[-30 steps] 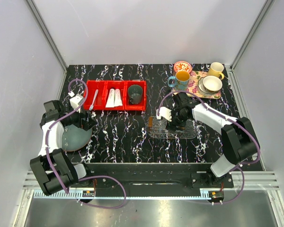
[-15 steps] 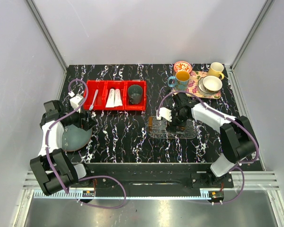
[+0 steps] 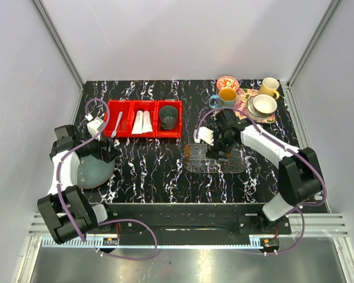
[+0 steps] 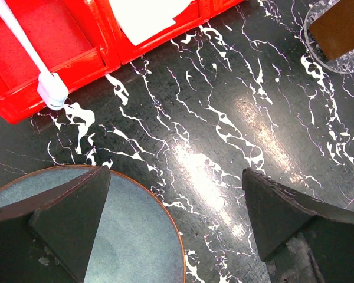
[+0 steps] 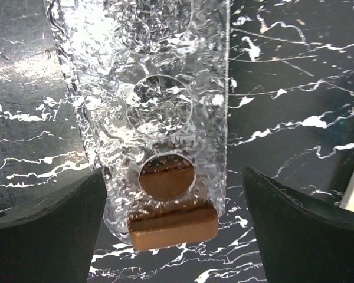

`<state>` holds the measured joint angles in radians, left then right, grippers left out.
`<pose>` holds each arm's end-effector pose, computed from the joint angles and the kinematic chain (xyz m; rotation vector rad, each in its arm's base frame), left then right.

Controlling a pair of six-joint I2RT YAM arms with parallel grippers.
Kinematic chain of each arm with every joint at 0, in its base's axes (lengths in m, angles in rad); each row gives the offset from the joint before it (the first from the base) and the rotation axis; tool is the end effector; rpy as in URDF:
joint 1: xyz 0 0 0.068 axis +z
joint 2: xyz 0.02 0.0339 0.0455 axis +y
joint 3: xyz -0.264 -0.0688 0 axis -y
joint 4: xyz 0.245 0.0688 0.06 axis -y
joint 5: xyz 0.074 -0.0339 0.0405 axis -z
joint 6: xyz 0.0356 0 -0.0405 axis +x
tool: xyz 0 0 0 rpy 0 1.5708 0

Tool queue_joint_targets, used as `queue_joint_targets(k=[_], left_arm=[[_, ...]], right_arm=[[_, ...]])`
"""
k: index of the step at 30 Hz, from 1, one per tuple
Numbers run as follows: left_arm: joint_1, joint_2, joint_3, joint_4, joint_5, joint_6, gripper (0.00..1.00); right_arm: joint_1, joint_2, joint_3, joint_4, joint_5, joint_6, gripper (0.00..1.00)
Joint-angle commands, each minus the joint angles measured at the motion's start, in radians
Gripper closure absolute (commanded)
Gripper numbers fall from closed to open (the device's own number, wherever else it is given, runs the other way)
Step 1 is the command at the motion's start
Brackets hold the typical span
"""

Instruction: Prepare toiletry sets of a toothbrush and toothpaste on the tray

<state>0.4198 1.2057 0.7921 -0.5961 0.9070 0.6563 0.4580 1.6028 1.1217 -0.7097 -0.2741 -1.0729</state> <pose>0.2171 0.0662 0.2353 0.5549 2.1049 -0.5839 0.2770 0.1473 0.2166 -1.9167 1.8917 0.1972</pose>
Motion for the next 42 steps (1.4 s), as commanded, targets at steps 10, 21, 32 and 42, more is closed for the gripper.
queue_joint_targets(k=[10,21,32,42], left_arm=[[-0.01,-0.034,0.084,0.036,0.116,-0.055,0.01],[-0.072,-0.051,0.088,0.125,0.086,-0.159,0.01],[-0.078,-0.057,0.059,0.171,0.061,-0.176,0.01],[-0.078,-0.051,0.052,0.171,0.049,-0.152,0.01]], right_arm=[[-0.007,-0.156,0.127,-0.114,-0.065,0.067,0.0],[-0.005,-0.052,0.176,0.039,0.004,0.28,0.12],[-0.005,0.1,0.21,0.197,0.088,0.369,0.31],[-0.005,0.144,0.205,0.228,0.09,0.384,0.37]])
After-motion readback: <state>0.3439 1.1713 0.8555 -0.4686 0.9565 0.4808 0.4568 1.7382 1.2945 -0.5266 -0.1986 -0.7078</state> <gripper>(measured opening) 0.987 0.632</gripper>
